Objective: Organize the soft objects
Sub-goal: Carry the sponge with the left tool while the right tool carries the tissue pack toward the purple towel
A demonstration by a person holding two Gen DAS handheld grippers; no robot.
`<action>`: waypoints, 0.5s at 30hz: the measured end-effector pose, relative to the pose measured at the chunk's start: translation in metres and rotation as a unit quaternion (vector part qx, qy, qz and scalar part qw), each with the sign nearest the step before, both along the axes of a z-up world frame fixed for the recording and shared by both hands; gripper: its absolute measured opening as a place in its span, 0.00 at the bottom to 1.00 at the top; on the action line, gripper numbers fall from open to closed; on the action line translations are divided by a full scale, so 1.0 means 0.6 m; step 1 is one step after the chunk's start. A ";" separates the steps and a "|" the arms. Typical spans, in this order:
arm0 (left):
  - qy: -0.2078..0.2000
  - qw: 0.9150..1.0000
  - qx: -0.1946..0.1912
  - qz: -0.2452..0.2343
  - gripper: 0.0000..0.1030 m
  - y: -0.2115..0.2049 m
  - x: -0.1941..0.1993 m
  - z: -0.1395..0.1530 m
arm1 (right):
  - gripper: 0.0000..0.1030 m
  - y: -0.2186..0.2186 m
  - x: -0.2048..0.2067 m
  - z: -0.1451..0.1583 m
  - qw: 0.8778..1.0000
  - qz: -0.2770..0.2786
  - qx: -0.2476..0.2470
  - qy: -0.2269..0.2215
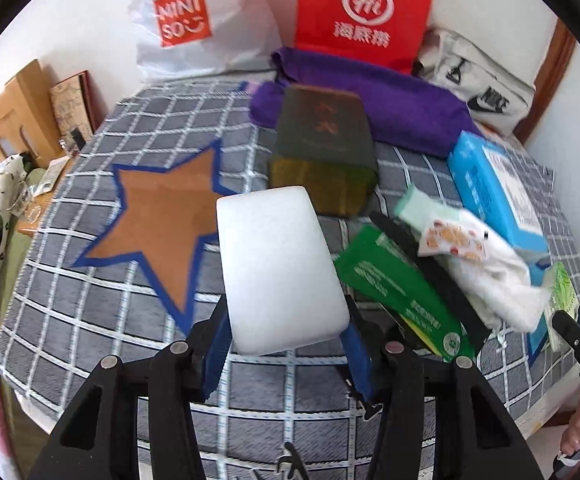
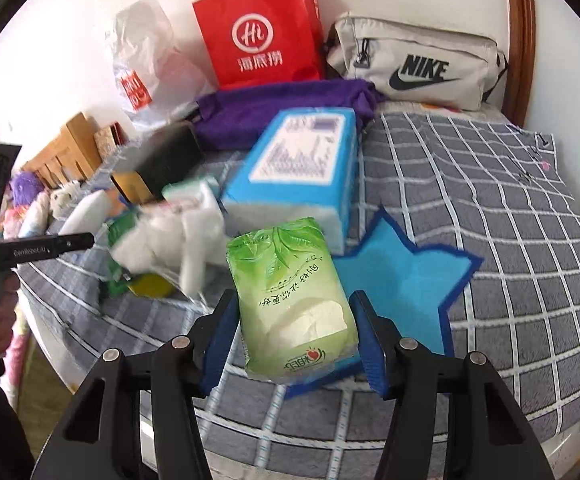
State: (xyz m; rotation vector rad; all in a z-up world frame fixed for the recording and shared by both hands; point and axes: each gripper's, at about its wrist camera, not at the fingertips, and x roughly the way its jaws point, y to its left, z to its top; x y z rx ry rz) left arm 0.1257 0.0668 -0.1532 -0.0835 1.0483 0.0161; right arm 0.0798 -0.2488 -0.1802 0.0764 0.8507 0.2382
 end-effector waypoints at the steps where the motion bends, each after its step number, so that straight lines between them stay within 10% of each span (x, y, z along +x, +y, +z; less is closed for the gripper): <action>1: -0.003 1.000 -0.001 0.002 0.48 0.004 0.000 0.007 | 0.54 0.002 0.003 0.006 1.000 -0.001 0.001 -0.002; 15: -0.071 0.997 -0.022 -0.029 0.48 -0.012 0.049 0.110 | 0.54 0.013 0.099 0.091 1.000 -0.027 -0.003 -0.003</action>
